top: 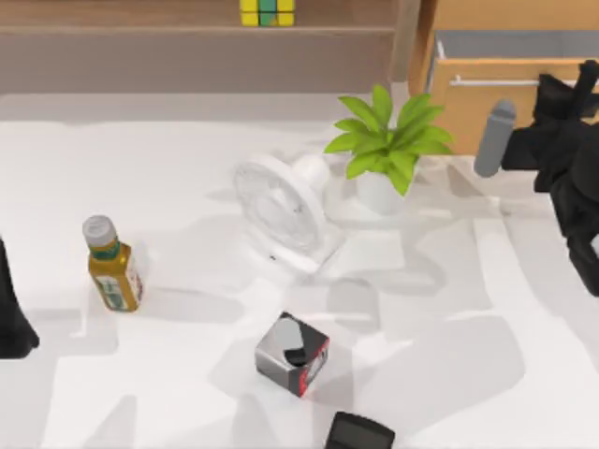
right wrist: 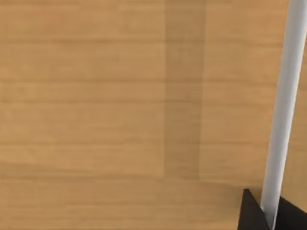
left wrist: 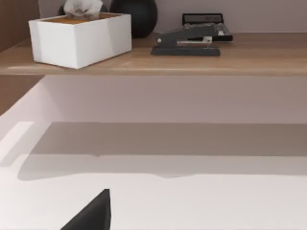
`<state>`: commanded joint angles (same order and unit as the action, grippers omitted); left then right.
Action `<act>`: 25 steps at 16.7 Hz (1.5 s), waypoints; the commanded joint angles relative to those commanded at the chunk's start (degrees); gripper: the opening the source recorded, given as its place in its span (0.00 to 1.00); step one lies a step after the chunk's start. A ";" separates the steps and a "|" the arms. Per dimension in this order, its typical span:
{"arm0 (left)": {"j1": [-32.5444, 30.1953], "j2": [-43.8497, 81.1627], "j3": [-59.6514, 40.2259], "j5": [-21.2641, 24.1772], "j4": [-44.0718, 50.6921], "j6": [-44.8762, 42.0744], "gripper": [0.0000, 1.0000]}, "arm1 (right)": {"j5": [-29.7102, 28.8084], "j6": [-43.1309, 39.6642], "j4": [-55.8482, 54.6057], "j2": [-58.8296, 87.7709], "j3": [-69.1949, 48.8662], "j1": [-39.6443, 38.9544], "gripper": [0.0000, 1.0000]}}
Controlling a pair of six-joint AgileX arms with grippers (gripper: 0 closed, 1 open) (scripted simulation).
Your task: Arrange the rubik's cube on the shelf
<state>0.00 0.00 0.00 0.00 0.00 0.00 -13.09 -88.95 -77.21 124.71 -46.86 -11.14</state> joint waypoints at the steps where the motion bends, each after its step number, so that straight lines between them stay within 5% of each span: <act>1: 0.00 0.00 0.00 0.00 0.00 0.00 1.00 | 0.00 0.00 0.00 0.00 0.00 0.00 0.00; 23: 0.00 0.00 0.00 0.00 0.00 0.00 1.00 | 1.76 0.04 9.27 7.15 -16.38 1.81 0.00; 25: 0.00 0.00 0.00 0.00 0.00 0.00 1.00 | 1.76 0.04 9.27 7.15 -16.38 1.81 0.15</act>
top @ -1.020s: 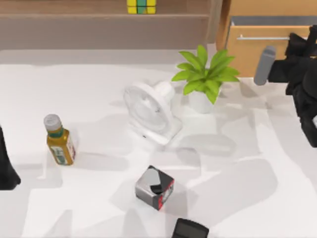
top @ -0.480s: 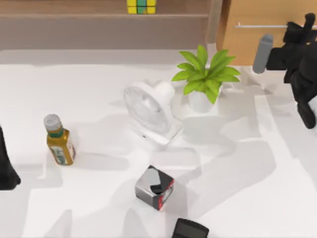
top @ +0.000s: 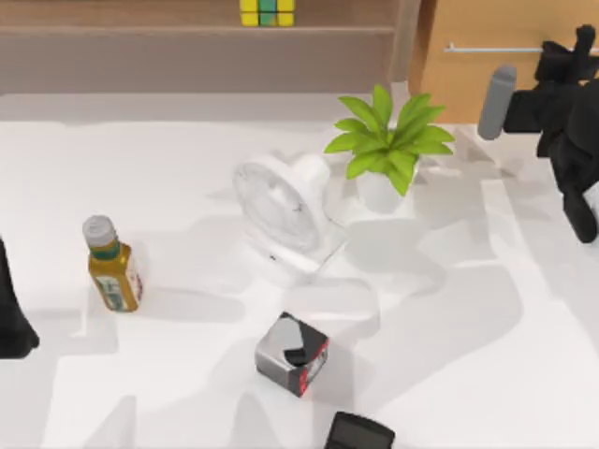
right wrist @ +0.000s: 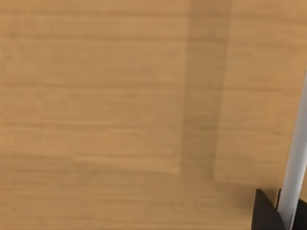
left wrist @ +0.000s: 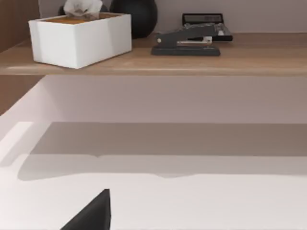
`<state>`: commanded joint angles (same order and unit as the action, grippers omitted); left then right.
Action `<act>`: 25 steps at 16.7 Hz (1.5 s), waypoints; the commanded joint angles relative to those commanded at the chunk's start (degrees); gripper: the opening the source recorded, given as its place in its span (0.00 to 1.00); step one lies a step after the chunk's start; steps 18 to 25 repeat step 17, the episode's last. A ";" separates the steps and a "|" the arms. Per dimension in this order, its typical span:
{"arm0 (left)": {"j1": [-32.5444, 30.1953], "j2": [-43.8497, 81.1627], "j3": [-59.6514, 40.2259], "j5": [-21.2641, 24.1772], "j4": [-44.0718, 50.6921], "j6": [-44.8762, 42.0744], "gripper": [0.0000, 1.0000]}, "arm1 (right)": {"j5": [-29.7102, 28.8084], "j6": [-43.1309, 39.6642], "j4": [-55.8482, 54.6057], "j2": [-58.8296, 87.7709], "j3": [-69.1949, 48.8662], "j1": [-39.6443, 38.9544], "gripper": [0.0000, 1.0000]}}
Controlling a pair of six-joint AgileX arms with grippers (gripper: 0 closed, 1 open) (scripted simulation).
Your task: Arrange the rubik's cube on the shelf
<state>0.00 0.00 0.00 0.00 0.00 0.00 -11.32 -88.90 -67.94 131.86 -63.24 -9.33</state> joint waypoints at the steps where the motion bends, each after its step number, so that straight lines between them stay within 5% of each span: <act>1: 0.00 0.00 0.00 0.00 0.00 0.00 1.00 | 0.00 0.00 0.00 0.00 0.00 0.00 0.23; 11: 0.00 0.00 0.00 0.00 0.00 0.00 1.00 | 0.00 0.00 0.00 0.00 0.00 0.00 0.98; 25: 0.00 0.00 0.00 0.00 0.00 0.00 1.00 | 0.00 0.00 0.00 0.00 0.00 0.00 1.00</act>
